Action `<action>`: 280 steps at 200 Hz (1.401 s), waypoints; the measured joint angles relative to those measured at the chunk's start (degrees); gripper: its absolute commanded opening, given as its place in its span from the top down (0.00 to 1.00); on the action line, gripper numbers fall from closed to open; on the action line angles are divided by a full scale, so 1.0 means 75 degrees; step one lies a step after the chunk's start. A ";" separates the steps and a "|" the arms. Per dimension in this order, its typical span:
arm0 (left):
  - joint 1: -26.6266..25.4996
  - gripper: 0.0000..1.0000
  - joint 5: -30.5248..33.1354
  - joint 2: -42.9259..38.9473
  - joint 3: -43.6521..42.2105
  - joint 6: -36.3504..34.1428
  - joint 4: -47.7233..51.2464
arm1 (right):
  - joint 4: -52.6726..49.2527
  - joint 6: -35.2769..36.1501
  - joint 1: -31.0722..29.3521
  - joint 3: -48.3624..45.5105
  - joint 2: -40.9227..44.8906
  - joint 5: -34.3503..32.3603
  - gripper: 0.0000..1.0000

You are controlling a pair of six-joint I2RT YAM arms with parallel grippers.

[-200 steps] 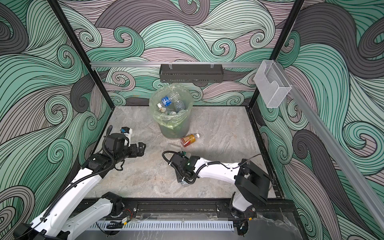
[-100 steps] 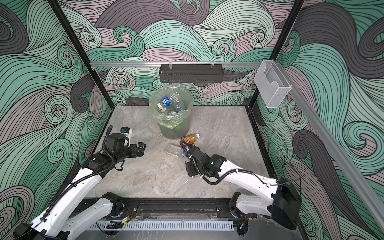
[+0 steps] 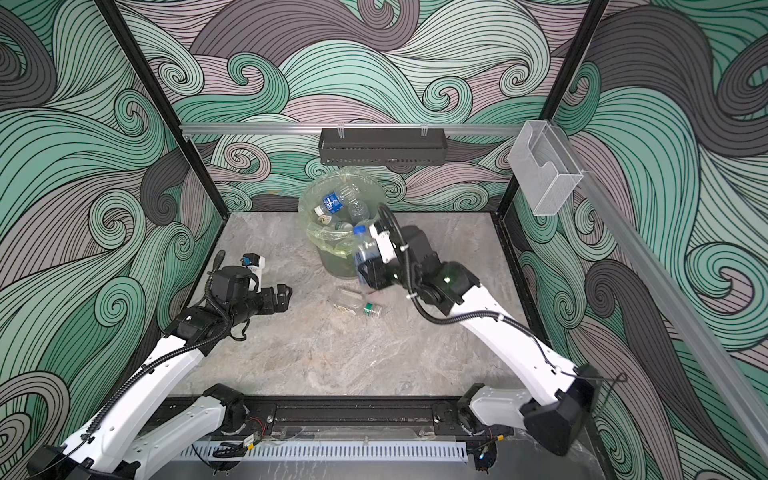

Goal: Throw the plastic bottles in the bin
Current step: 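Lift the blue-cap bottle with right gripper, carry over bin, release, then withdraw right gripper from bin toward the green-cap clear bottle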

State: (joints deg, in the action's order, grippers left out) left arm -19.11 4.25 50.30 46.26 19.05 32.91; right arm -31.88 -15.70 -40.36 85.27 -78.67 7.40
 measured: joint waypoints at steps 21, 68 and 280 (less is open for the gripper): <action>0.0003 0.01 -0.0058 0.0017 0.0003 -0.0003 0.0000 | 0.0076 0.0105 0.0181 0.2681 -0.1786 0.0015 0.40; 0.0020 0.01 -0.0245 0.0020 0.0003 -0.0015 -0.0012 | -0.0691 0.0172 0.0682 0.6659 -0.4674 0.0000 0.07; 0.0035 0.01 -0.0157 -0.0067 0.0017 -0.0221 0.0213 | 0.0924 0.1810 0.0315 -0.3570 0.0551 0.0793 0.07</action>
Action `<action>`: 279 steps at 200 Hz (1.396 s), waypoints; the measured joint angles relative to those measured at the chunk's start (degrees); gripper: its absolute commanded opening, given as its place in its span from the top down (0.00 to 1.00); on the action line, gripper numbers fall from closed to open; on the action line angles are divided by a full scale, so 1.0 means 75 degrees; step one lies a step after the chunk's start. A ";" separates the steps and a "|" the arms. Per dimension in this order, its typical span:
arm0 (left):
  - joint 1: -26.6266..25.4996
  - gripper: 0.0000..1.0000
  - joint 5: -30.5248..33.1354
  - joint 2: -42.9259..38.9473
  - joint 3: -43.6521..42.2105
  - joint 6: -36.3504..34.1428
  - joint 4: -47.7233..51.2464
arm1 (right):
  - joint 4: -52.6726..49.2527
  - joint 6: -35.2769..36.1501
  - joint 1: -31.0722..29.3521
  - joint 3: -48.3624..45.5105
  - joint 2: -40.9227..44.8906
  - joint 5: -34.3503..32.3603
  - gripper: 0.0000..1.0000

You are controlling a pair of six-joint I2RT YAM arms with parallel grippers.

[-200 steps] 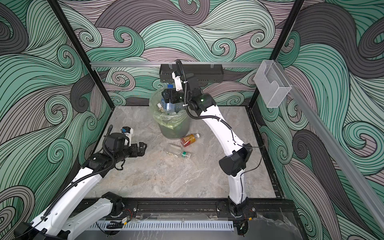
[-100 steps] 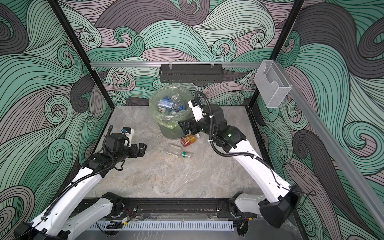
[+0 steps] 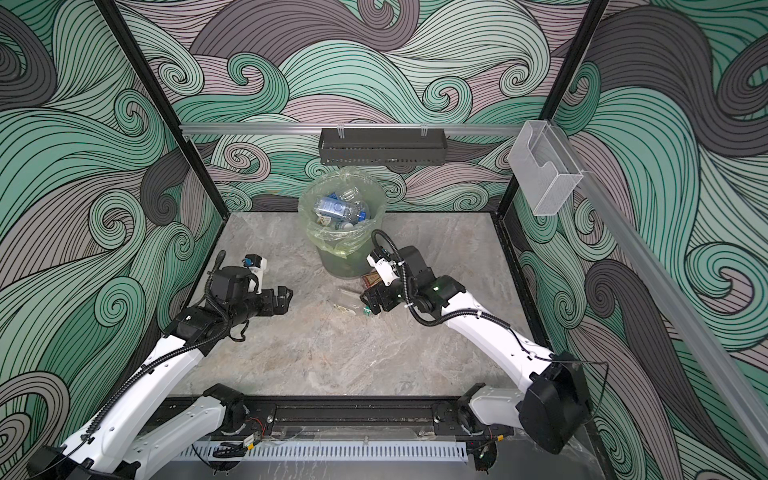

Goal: Throw the plastic bottles in the bin
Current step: 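Withdraw right gripper from bin toward the green-cap clear bottle, then lower the right gripper and grasp the green-cap clear bottle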

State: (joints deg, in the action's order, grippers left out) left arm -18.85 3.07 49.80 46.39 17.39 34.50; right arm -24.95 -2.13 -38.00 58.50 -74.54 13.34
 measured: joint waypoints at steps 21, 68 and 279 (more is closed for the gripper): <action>0.0000 0.01 0.0073 -0.0073 0.0000 -0.0003 0.0073 | 0.0122 0.0020 -0.0300 -0.0061 -0.0391 -0.0157 0.08; 0.0000 0.01 0.0140 -0.0076 0.0055 -0.0003 0.0166 | 0.0122 0.0291 -0.0898 0.0437 -0.1894 -0.0618 0.09; 0.0026 0.01 0.0361 -0.0303 0.0055 -0.0230 0.0391 | 0.0283 0.0335 -0.1035 0.2069 -0.4811 -0.1233 0.36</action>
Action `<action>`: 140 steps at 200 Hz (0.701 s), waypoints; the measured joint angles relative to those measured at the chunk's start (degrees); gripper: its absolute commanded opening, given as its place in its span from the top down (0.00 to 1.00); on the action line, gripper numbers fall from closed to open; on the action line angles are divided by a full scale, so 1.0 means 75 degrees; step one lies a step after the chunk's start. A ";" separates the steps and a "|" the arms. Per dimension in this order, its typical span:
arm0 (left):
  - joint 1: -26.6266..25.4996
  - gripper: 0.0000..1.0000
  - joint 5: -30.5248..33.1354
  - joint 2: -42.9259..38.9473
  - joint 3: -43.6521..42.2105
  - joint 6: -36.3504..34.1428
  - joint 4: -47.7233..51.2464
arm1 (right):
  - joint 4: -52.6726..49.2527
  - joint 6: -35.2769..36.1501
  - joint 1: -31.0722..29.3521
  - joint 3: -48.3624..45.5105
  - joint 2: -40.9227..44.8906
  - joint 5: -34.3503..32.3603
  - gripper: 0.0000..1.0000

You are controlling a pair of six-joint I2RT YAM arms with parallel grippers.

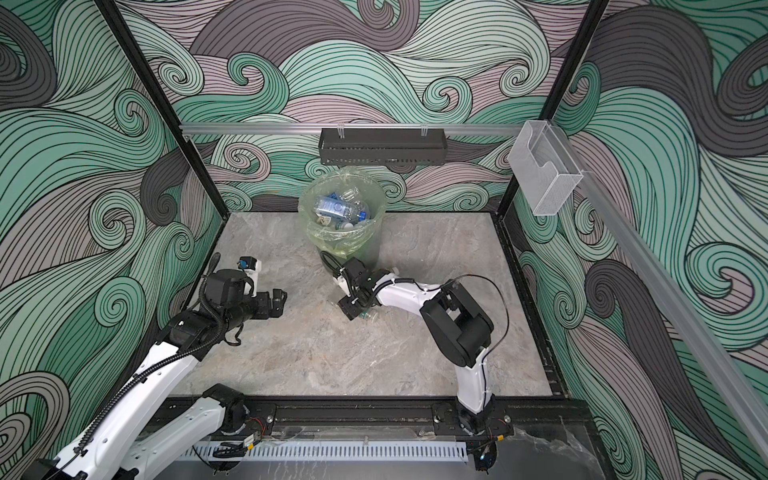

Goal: Throw the plastic bottles in the bin
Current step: 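Lower the right gripper and grasp the green-cap clear bottle, then lift the green-cap bottle with right gripper over the bin and release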

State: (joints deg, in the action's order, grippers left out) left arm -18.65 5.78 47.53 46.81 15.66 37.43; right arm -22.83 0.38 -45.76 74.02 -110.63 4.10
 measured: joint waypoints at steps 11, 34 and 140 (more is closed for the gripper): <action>0.0000 0.01 0.0000 0.0000 0.0000 -0.0006 0.0000 | 0.0020 0.0003 -0.0006 0.0000 0.0000 0.0026 0.42; 0.0000 0.01 0.0003 0.0000 0.0000 -0.0006 0.0000 | 0.0134 -0.0064 -0.0038 -0.0082 0.0029 0.0082 0.50; 0.0035 0.01 -0.0029 0.0000 -0.0003 0.0003 -0.0032 | 0.0682 -0.0752 -0.0079 -0.2774 0.3646 0.0050 0.49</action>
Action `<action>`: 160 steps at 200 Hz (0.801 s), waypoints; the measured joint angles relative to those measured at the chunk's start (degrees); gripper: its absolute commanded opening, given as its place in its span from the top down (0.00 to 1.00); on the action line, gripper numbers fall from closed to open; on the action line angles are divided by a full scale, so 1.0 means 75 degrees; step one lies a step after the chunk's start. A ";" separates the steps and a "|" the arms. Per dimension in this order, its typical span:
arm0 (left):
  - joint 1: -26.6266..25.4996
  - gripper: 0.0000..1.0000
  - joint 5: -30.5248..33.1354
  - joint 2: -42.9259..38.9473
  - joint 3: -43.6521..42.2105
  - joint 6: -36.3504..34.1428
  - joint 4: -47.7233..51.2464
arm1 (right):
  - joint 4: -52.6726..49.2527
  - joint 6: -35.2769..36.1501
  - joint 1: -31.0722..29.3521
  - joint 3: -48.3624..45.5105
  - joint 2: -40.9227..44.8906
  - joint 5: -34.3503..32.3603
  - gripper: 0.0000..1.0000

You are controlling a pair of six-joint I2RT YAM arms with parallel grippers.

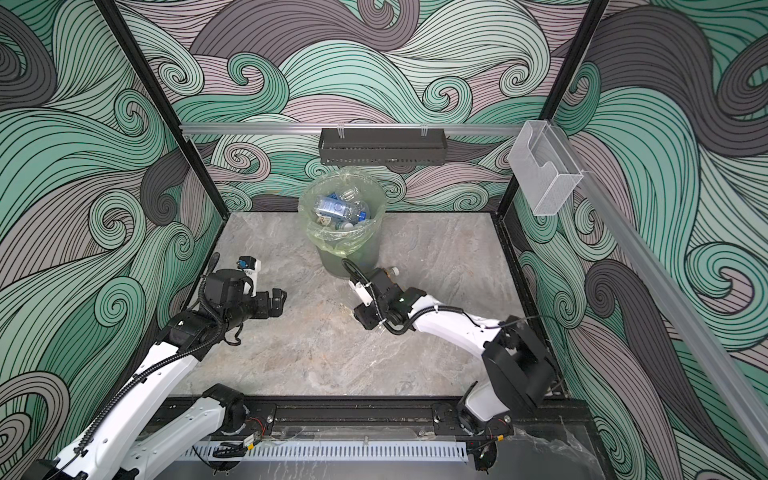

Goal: Throw the plastic bottles in the bin
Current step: 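Lift the green-cap bottle with right gripper over the bin and release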

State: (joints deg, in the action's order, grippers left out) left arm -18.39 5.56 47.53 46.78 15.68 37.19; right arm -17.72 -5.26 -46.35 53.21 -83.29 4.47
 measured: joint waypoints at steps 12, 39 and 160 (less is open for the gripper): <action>0.0000 0.01 -0.0012 0.0026 0.0000 0.0009 -0.0015 | 0.0000 -0.0140 0.0076 -0.0265 0.0469 0.0003 0.50; 0.0000 0.01 -0.0044 0.0102 -0.0003 0.0047 -0.0099 | -0.0181 -0.0364 0.0309 -0.0717 0.1364 -0.0044 0.51; 0.0000 0.01 -0.0265 0.0099 -0.0006 0.0172 -0.0323 | -0.1647 0.1291 0.1020 0.6516 -0.0906 0.0545 0.28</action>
State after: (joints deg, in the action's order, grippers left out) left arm -18.39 3.57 48.27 46.74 16.97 34.76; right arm -30.06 4.43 -38.70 102.08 -90.08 8.56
